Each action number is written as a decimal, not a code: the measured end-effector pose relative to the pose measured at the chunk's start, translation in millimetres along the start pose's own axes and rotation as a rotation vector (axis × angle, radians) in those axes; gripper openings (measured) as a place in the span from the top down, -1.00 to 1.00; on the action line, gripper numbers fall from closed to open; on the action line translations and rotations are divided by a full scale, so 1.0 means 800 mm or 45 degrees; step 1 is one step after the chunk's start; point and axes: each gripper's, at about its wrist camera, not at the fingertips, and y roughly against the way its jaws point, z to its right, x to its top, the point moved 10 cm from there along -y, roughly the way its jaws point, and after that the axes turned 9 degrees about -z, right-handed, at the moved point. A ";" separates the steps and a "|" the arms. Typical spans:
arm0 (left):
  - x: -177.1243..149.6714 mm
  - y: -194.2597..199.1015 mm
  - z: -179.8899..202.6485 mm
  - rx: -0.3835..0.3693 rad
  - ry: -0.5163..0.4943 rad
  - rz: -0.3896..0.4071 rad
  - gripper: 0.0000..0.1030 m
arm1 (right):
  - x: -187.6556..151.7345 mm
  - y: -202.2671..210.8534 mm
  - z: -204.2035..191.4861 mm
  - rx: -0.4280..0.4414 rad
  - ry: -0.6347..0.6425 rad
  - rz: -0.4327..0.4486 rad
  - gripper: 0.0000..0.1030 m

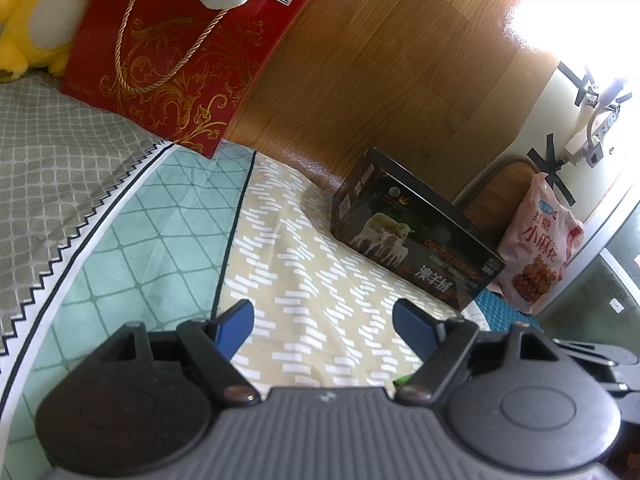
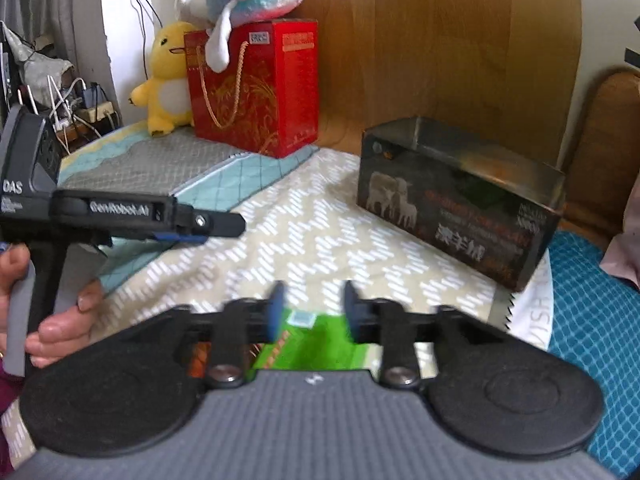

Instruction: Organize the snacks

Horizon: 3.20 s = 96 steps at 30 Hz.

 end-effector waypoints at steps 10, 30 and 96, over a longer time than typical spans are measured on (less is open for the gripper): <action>-0.003 -0.004 0.007 -0.014 -0.041 -0.020 -0.53 | -0.035 -0.033 -0.001 0.044 -0.009 -0.145 -0.32; -0.006 -0.003 0.016 -0.113 -0.064 -0.046 -0.53 | -0.008 0.007 -0.023 -0.196 0.275 0.142 -0.15; -0.016 -0.063 0.078 -0.435 0.037 -0.485 -0.49 | -0.045 0.012 0.065 0.285 -0.374 0.075 -0.30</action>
